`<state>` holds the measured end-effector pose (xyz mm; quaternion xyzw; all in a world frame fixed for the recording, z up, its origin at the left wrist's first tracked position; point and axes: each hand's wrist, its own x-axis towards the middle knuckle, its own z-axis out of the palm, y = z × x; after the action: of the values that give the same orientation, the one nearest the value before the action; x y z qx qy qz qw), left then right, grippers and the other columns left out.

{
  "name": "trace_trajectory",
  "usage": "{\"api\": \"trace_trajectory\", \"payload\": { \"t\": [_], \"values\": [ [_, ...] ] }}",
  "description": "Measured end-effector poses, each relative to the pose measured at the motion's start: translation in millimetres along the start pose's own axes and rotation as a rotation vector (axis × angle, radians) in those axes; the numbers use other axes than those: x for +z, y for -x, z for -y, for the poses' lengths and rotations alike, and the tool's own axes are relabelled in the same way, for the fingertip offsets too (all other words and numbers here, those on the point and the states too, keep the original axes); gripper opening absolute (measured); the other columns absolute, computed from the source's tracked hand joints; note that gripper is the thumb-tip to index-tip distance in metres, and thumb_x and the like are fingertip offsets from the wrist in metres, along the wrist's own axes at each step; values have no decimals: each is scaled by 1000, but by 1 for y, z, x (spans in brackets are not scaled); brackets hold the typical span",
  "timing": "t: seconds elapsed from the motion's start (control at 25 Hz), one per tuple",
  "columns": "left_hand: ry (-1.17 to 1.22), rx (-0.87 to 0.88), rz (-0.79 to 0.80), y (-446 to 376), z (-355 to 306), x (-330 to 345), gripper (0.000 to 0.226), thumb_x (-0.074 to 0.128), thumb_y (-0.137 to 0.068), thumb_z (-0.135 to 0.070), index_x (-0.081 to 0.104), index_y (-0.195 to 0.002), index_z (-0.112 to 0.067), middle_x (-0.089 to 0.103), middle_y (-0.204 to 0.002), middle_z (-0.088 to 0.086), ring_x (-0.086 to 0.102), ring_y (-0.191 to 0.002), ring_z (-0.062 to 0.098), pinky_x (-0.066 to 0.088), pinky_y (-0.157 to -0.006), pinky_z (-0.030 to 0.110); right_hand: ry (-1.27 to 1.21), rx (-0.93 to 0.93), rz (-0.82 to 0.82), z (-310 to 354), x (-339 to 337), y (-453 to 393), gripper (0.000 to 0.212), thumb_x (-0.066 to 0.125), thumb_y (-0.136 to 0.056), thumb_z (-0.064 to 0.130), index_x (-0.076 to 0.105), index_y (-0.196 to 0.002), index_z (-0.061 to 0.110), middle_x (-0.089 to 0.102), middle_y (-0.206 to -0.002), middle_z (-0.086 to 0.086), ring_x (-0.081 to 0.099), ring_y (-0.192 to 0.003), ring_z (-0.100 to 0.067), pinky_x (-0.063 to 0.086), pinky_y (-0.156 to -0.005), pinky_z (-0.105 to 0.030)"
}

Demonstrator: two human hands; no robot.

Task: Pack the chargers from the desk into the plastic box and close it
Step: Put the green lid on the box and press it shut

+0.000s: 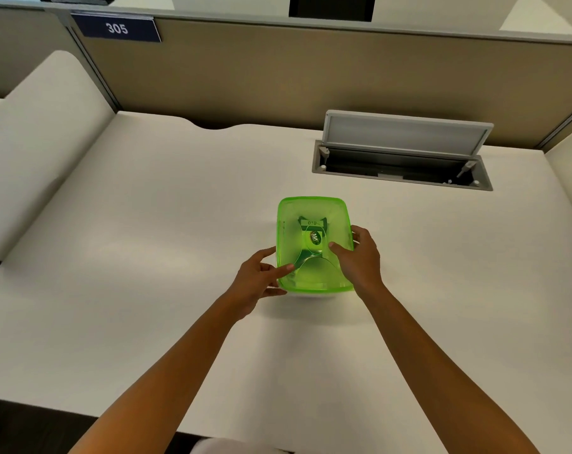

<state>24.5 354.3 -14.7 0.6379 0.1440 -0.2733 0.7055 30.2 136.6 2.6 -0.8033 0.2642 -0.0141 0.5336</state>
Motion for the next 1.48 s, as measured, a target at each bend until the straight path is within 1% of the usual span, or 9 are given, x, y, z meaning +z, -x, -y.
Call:
{"api": "trace_trajectory", "payload": {
  "t": [0.16, 0.36, 0.56, 0.72, 0.8, 0.92, 1.0, 1.28, 1.48],
  "values": [
    [106, -44, -43, 3, 4, 0, 47, 81, -78, -10, 56, -118, -6, 70, -94, 18, 74, -73, 26, 62, -66, 38, 53, -57, 42, -2, -2, 9, 68, 75, -81, 25, 44, -141, 15, 52, -138, -9, 51, -125, -26, 44, -100, -36],
    [113, -51, -40, 2, 7, 0, 32, 80, -79, -10, 54, -97, -3, 69, -96, 20, 73, -69, 27, 61, -64, 38, -4, -53, 95, -11, -11, 14, 68, 74, -84, 28, 42, -144, 22, 54, -140, -5, 55, -122, -24, 48, -99, -39],
    [95, -82, -33, 3, 7, 5, 29, 74, -86, -19, 54, -99, -2, 66, -101, 22, 70, -77, 32, 62, -65, 36, -119, 34, 48, -32, -19, 26, 47, 68, -88, 34, 55, -131, 21, 62, -125, -3, 61, -98, -16, 46, -68, -19],
    [140, -107, -71, 6, 9, 14, 28, 70, -90, -21, 54, -101, -1, 63, -92, 18, 66, -81, 33, 62, -61, 34, -291, 181, 3, -53, -23, 37, 34, 64, -90, 38, 62, -118, 20, 64, -116, -4, 63, -104, -19, 54, -86, -35],
    [148, -130, -100, 9, 13, 26, 26, 68, -92, -20, 54, -100, 1, 58, -89, 17, 62, -78, 32, 62, -59, 36, -367, 213, -7, -60, -23, 42, 25, 64, -91, 35, 65, -111, 19, 64, -117, -7, 61, -99, -16, 54, -80, -32],
    [153, -186, -75, 17, 24, 45, 29, 68, -92, -22, 57, -98, 5, 57, -81, 16, 63, -65, 30, 62, -60, 40, -440, 209, -71, -61, -28, 42, 7, 65, -91, 31, 67, -94, 25, 65, -112, -7, 60, -93, -15, 51, -77, -31],
    [116, -235, -38, 19, 28, 50, 35, 70, -89, -29, 59, -94, 3, 55, -75, 15, 63, -58, 28, 62, -63, 44, -440, 192, -91, -61, -35, 36, 7, 66, -90, 30, 68, -93, 24, 67, -109, -7, 60, -92, -16, 51, -78, -33],
    [-30, -79, -249, -20, -17, 27, 53, 67, -85, -55, 57, -96, -4, 59, -93, 16, 65, -72, 30, 59, -53, 35, -388, 180, 86, -52, -55, 3, 13, 64, -92, 19, 68, -100, 10, 62, -91, -8, 53, -88, -20, 47, -77, -37],
    [-147, -43, -242, -52, -45, 18, 62, 52, -90, -63, 56, -108, -4, 62, -95, 16, 66, -78, 28, 61, -62, 39, -331, 161, 174, -46, -64, -17, 4, 66, -91, 17, 69, -90, 15, 62, -85, -5, 53, -87, -20, 47, -78, -38]
  ]
}}
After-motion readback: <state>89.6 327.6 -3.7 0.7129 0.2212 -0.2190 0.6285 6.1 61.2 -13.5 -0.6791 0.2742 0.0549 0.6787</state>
